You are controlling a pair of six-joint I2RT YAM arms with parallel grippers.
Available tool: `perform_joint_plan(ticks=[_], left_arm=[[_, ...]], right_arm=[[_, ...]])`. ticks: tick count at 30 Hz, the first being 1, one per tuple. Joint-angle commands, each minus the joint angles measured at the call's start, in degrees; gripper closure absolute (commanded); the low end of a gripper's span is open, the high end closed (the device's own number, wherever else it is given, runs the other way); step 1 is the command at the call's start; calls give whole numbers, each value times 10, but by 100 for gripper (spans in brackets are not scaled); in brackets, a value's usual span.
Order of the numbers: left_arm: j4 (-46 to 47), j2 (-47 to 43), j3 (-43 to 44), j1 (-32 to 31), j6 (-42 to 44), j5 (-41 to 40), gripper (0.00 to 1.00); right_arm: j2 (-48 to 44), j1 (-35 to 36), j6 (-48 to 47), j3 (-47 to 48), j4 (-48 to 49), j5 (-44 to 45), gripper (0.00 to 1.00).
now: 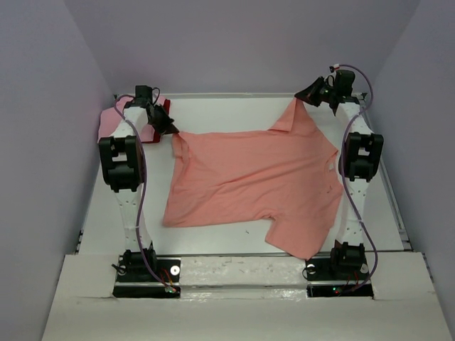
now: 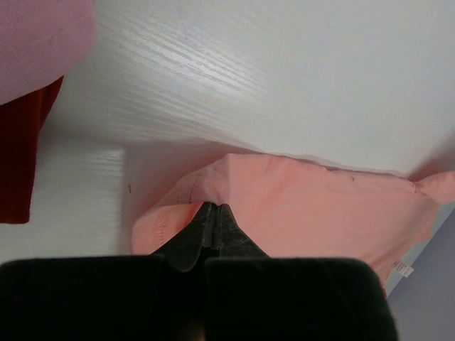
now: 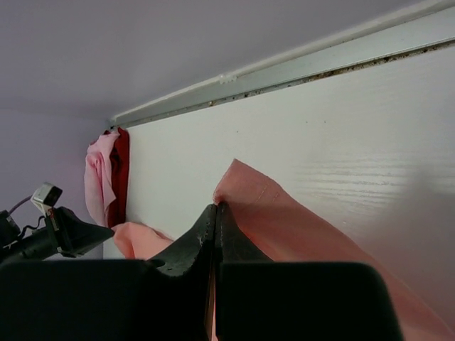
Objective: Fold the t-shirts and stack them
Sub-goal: Grap the side of the flattened tshirt furthest away from the robot with both arms
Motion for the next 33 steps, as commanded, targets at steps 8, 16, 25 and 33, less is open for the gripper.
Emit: perform_joint_plan(ticks=[8,16,25,33], left_arm=[[8,-86,-21,1,18,0,100],[5,-92,-26,1,24,-2,100],[-1,-90,-13,8,32,-3,100],[-11,-84,5,23,42,-7,100]], right_arm=[[-111,-4,-41,-74,-15,-20,100],[-150,-34,-53,-91,-30,-15,100],[-188,-59,-65,-109,-45,-19,100],[-209,-64,-72,-139,-48,-20,100]])
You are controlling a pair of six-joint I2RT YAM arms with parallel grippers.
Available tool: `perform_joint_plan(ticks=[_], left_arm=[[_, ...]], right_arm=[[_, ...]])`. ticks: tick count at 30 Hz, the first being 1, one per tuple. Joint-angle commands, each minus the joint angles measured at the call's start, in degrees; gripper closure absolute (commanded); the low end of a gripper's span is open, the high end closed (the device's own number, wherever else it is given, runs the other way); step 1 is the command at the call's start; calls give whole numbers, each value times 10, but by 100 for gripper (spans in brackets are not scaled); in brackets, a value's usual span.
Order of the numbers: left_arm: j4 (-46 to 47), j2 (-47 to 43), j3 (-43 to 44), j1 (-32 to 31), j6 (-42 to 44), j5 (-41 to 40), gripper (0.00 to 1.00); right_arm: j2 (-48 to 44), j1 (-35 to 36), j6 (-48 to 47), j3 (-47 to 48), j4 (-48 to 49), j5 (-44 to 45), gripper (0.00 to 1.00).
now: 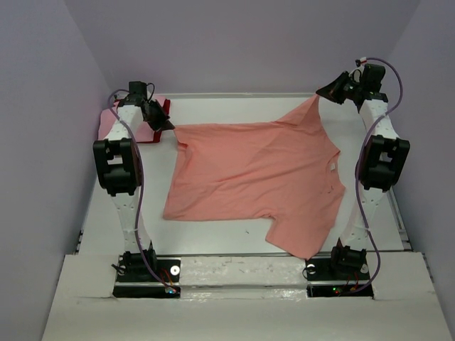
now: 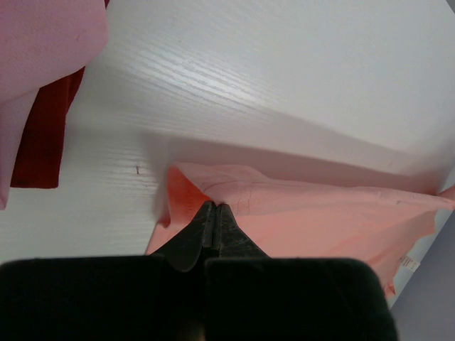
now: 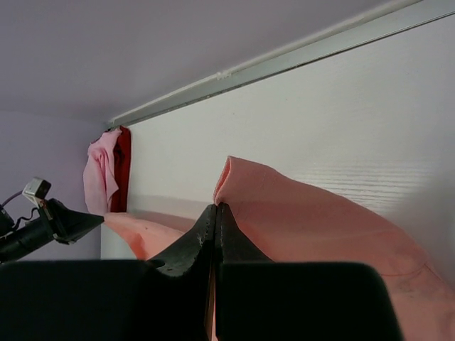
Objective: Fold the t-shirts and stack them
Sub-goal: Grap the side of the flattened tshirt furthest away from the robot with both arms
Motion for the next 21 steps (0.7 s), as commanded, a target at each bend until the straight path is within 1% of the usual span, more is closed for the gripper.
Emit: perform_joint_plan(ticks=[1,9,15,21], left_arm=[[-11,-31,26,16,17,-2,100],[-22,-14,67,38,30,2,100],[-16,-2,124,46,33,11,100],[9,3,124,45,17,32,100]], right_arm=[[-43,-1,-12,-7,10,-8,100],[-46,-1,-15,-7,7,-13,100],[-57,-1,-15,-13,9,-22,100],[-58,-1,-4,-19,12,-40,100]])
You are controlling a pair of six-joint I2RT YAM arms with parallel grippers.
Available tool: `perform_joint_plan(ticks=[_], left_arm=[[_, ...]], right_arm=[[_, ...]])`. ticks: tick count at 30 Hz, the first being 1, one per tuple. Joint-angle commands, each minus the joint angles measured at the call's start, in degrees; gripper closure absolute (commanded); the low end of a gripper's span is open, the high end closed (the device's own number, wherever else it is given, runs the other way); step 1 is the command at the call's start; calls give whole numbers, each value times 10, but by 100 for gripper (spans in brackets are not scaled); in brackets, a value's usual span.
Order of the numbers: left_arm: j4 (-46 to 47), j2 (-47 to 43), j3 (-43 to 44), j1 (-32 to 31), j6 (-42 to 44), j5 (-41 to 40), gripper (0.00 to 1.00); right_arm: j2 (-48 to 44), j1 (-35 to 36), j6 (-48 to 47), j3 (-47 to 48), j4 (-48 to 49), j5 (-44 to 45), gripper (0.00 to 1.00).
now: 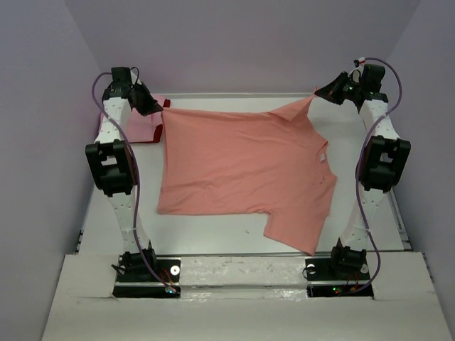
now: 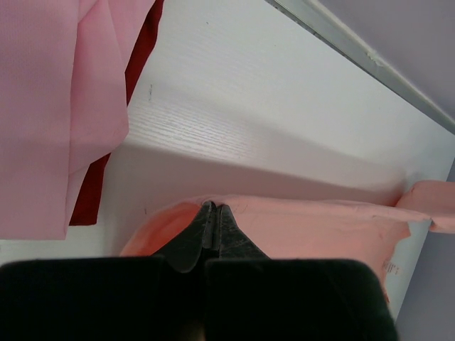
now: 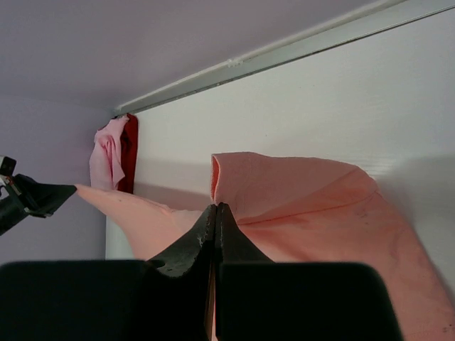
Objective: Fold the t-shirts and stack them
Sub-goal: Grap the side of the flattened tshirt furthest away from the robot with both arms
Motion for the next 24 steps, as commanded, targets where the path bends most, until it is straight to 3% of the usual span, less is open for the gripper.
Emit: perform_joint_plan(ticks=[1,24], left_arm=[[23,-1,11,4,-4,19,100],[0,-62,-93,3,12,-19,100]], right_arm=[[-45,-1,3,-5,17,-23,100],[-192,4,-3,-202,25,-10,100]])
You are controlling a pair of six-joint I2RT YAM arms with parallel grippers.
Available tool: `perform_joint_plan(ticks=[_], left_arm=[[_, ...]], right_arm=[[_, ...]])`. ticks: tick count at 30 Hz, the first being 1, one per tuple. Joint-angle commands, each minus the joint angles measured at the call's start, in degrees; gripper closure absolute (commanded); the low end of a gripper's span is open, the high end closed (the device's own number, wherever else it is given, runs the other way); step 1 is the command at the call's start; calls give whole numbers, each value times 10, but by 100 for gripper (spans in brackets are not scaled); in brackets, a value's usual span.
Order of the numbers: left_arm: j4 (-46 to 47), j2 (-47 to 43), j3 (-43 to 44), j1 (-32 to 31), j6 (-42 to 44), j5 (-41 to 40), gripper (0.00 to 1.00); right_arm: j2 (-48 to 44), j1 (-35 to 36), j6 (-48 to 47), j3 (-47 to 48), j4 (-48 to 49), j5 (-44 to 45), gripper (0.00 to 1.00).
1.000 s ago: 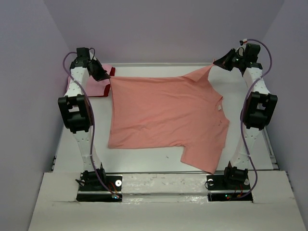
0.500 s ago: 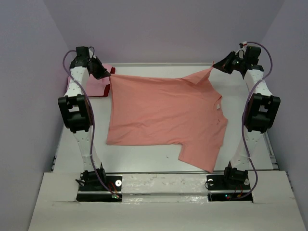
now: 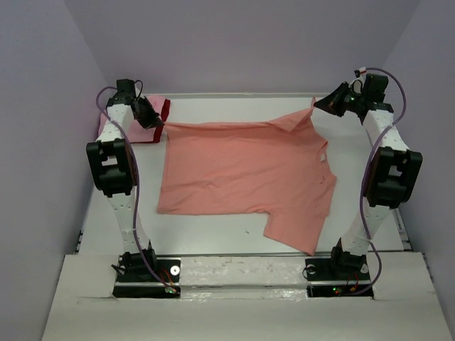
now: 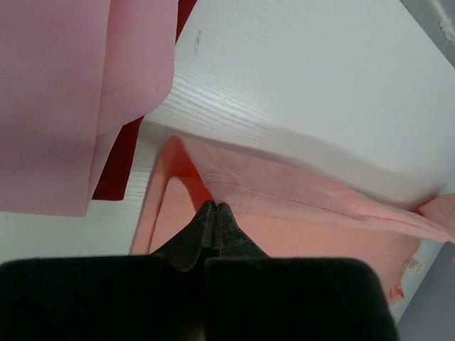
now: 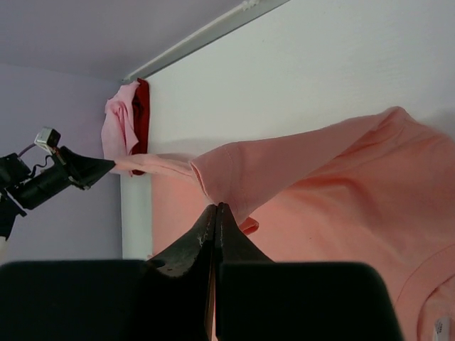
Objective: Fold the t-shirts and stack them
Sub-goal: Grap the side of the flattened tshirt furthest away from the robot with both arms, then fold the flattened tshirt in 1/3 of the way
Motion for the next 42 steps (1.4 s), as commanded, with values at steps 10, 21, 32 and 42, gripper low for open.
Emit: perform_joint_plan(ticks=[10,21,32,42], left_arm=[[0,-101,-67,3,17,-11,100],[5,-126,-99,3,21,-8,100],[1,-135,-117,2,29,-6,100],[-13,-142,-137,3,30,-10,100]], right_arm=[[-89,2,-11,-73,22,14,100],[-136,2,-14,-121,21,19,100],[-187,2,-14,-181,19,18,100],[-229,2,-17,-239,-2,27,100]])
